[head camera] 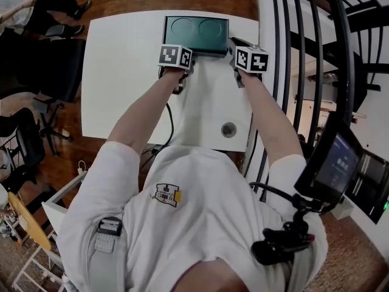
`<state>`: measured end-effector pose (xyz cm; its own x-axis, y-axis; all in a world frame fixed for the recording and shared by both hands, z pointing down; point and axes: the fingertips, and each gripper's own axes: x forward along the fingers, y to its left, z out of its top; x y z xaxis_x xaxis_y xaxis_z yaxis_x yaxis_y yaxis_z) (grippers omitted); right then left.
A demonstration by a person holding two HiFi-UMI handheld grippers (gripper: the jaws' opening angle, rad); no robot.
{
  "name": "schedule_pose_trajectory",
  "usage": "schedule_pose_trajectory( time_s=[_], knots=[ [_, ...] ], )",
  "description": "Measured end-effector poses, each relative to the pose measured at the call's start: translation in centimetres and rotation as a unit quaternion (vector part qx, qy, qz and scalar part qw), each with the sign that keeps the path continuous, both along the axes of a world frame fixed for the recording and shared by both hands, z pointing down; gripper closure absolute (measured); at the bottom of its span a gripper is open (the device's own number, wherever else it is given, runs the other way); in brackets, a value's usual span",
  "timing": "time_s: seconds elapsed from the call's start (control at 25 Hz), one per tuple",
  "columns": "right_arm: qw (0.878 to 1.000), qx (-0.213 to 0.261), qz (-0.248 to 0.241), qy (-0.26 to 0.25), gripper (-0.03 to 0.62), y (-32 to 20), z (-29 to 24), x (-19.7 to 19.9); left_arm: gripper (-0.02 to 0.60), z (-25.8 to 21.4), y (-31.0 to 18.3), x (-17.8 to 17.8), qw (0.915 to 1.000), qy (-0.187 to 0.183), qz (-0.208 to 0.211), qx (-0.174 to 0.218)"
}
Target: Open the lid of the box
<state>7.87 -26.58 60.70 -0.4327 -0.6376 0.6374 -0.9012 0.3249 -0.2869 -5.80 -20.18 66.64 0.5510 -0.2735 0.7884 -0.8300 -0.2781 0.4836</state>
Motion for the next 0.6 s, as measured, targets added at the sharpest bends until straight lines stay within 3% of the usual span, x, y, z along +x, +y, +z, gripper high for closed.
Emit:
schedule_pose_trajectory(
  time_s=[0.6],
  knots=[
    [1.0, 0.009, -0.02, 0.018, 0.582, -0.9, 0.1, 0.0, 0.518, 1.0, 10.0, -0.7, 0.9999, 0.005, -0.002, -0.013]
  ],
)
